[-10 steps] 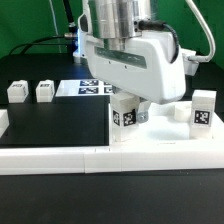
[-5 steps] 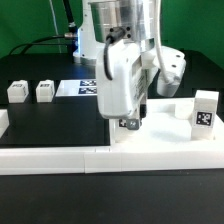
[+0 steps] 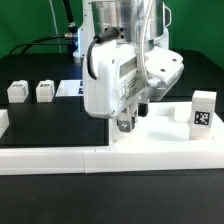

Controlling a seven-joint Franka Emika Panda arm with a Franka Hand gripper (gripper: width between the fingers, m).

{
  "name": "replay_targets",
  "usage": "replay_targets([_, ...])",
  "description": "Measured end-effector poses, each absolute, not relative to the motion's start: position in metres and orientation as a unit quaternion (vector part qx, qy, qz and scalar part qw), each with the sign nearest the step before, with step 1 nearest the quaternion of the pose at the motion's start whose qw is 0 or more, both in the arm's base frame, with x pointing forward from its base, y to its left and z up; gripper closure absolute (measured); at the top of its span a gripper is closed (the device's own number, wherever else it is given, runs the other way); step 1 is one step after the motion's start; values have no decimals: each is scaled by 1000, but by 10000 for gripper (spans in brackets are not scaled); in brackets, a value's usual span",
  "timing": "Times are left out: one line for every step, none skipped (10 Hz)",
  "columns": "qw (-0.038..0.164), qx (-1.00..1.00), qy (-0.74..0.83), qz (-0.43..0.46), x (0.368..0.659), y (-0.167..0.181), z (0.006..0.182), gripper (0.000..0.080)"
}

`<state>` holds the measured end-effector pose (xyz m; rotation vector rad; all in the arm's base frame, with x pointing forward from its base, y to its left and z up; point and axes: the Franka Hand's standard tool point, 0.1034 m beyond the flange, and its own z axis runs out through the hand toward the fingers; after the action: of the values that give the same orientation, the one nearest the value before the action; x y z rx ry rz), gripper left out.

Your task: Assemble square table

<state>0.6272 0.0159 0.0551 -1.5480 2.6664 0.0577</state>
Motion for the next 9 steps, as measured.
replay_targets([31, -514, 857, 17, 627, 16, 56, 229])
replay_targets([35, -542, 839, 17, 621, 19, 62, 165])
replay_targets([41, -569, 821, 20, 615, 23, 71, 165])
replay_targets([46, -580, 813, 22, 611, 27, 81, 153])
replay_targets([49, -586, 808, 23, 608, 28, 86, 150])
replay_targets([51, -589, 806, 23, 607, 30, 89, 150])
replay_targets([50, -589, 807, 23, 607, 29, 87, 150])
replay_targets([50, -589, 806, 23, 607, 30, 87, 150])
replay_targets([50, -589, 806, 23, 607, 30, 87, 150])
